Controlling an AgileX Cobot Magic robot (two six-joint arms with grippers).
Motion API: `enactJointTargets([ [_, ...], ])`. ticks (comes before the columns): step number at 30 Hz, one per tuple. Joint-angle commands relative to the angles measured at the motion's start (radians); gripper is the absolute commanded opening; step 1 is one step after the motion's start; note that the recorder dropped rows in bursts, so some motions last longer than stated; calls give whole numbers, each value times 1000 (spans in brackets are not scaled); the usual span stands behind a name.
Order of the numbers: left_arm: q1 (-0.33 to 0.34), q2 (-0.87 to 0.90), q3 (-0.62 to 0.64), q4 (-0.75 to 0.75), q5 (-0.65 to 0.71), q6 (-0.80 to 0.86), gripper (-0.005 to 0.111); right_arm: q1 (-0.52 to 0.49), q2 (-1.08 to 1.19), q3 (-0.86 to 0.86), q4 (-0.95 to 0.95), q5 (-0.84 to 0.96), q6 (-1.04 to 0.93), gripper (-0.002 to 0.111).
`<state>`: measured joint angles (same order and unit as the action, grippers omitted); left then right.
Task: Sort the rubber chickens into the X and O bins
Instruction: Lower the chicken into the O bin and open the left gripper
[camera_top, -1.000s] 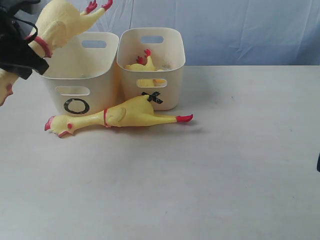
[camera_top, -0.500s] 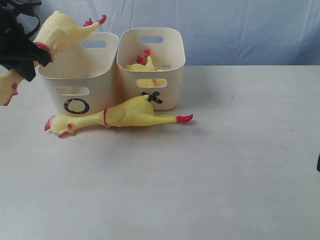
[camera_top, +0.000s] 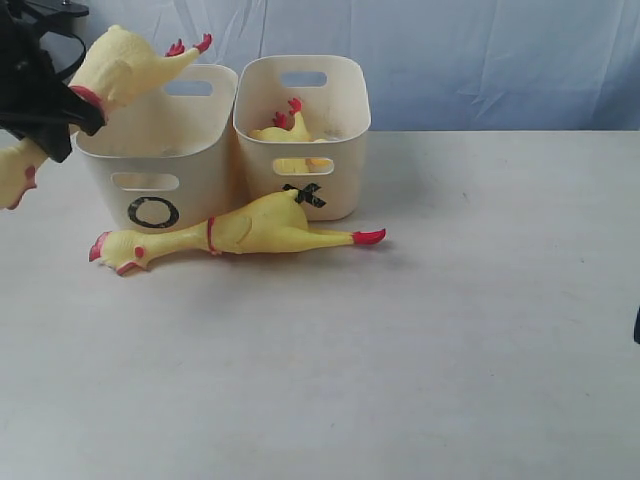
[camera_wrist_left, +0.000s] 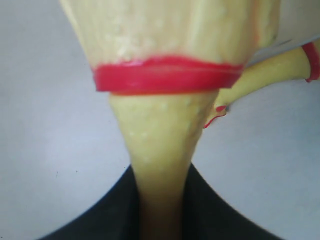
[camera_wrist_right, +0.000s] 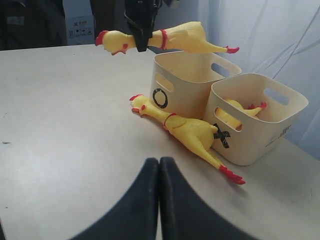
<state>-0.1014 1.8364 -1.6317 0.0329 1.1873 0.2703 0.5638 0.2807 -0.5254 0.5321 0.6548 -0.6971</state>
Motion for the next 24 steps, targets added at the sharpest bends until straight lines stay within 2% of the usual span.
enactJointTargets([
  [1,2,-5,-16,17,-12,-1,0,-5,-4,5,0,-7,-1,0],
  [10,2,-2,-80,5,-13,-5,0,-5,-4,5,0,-7,1,0],
  [24,0,58,-80,-9,31,-5,0,-5,-4,5,0,-7,1,0],
])
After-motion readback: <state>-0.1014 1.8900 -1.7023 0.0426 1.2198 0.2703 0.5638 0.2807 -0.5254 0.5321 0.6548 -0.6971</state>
